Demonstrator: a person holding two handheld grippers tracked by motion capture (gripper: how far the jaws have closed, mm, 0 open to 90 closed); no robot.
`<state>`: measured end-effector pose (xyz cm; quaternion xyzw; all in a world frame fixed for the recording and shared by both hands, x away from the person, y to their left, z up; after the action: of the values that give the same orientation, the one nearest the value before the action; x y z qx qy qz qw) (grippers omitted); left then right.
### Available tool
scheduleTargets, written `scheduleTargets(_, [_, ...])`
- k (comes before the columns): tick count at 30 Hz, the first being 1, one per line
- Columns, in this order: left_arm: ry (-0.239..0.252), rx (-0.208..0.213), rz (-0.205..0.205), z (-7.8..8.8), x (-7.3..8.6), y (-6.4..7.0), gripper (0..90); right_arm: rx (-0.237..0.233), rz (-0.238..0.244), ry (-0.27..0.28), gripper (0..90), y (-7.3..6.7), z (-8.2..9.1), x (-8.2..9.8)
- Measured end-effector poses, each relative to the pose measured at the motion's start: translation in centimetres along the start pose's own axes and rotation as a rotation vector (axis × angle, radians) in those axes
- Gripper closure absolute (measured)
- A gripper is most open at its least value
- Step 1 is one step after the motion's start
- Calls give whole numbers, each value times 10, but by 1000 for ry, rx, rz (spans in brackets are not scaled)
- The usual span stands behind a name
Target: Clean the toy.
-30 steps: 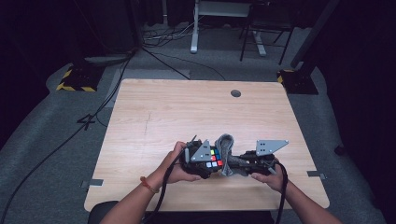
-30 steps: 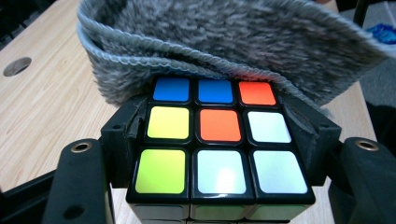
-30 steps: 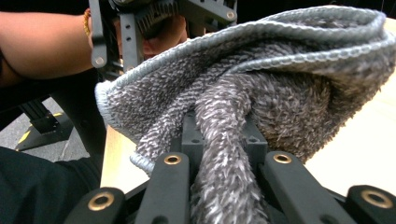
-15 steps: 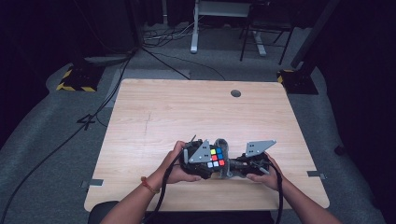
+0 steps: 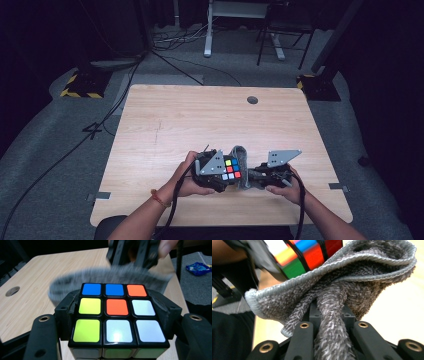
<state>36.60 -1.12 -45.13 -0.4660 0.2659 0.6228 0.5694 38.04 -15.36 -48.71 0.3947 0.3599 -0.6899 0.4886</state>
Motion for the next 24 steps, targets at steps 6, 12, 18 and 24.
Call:
scheduleTargets(6, [-24,-1,34,-4,7,-4,334,-30,11,70,778,-6,6,-8])
scheduleTargets(12, [-18,5,44,-3,7,-4,333,-45,26,126,779,-10,12,-15])
scheduleTargets(18, [-52,18,32,-5,9,-2,333,-42,59,144,780,-13,14,-19])
scheduleTargets(24, [-42,-2,23,-4,8,-5,336,9,73,131,781,-9,15,-20])
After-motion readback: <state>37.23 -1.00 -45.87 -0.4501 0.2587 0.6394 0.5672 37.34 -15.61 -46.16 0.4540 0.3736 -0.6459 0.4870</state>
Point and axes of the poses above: each handheld gripper's, and its own axes: z roughly backward along the jaws, x roughly out of its underside, y roughly to its right, the point moved 7 cm from there along -z, roughly forward along the jaws, and after that the axes turned 6 degrees about y, right-handed, at the moved point
